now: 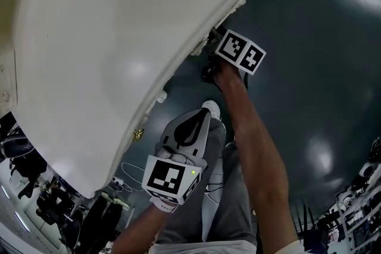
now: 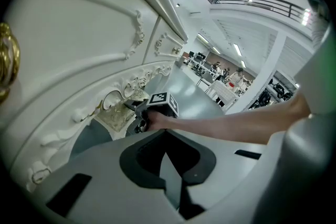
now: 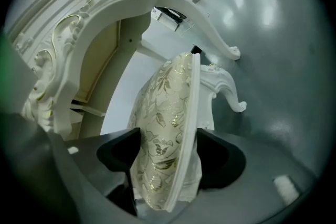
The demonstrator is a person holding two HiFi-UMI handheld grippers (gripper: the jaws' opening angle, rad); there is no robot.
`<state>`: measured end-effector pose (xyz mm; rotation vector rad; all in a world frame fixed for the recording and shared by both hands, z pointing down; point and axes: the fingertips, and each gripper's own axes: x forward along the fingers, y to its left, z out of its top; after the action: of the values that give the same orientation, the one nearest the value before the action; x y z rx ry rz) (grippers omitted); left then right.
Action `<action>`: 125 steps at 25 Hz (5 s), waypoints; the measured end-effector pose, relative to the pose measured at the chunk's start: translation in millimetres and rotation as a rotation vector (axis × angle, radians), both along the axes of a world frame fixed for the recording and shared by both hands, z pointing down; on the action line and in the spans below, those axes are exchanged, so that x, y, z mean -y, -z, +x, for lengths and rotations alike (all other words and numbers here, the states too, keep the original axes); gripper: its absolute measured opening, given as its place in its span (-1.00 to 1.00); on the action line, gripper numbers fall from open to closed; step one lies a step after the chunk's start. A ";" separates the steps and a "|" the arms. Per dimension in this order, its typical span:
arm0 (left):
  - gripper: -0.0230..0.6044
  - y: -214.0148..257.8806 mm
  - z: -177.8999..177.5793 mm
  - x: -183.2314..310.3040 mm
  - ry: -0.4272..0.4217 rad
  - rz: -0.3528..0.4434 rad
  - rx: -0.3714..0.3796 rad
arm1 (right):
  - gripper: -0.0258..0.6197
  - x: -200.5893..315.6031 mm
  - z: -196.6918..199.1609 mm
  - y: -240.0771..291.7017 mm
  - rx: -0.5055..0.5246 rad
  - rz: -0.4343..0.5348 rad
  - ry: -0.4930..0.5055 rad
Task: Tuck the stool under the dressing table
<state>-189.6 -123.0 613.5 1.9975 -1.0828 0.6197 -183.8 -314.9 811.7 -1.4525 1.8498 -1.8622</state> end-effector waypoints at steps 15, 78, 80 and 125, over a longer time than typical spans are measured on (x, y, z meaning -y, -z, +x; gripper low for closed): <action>-0.90 49.4 11.9 -23.4 0.021 0.071 0.009 | 0.01 -26.9 17.2 72.8 -0.084 0.110 0.100; -0.90 359.8 81.3 -177.0 0.024 0.340 -0.063 | -0.88 -329.1 215.8 564.6 -0.594 0.751 0.462; -0.90 374.8 86.6 -179.8 0.014 0.360 -0.064 | -0.88 -344.8 226.4 578.1 -0.624 0.766 0.478; -0.90 530.1 168.3 -237.1 -0.174 0.645 -0.153 | -0.88 -488.5 350.5 761.7 -0.869 0.936 0.120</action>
<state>-21.3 114.1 83.3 2.6632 -1.1112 0.1989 166.7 173.6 50.0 -1.8183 2.5998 -0.1143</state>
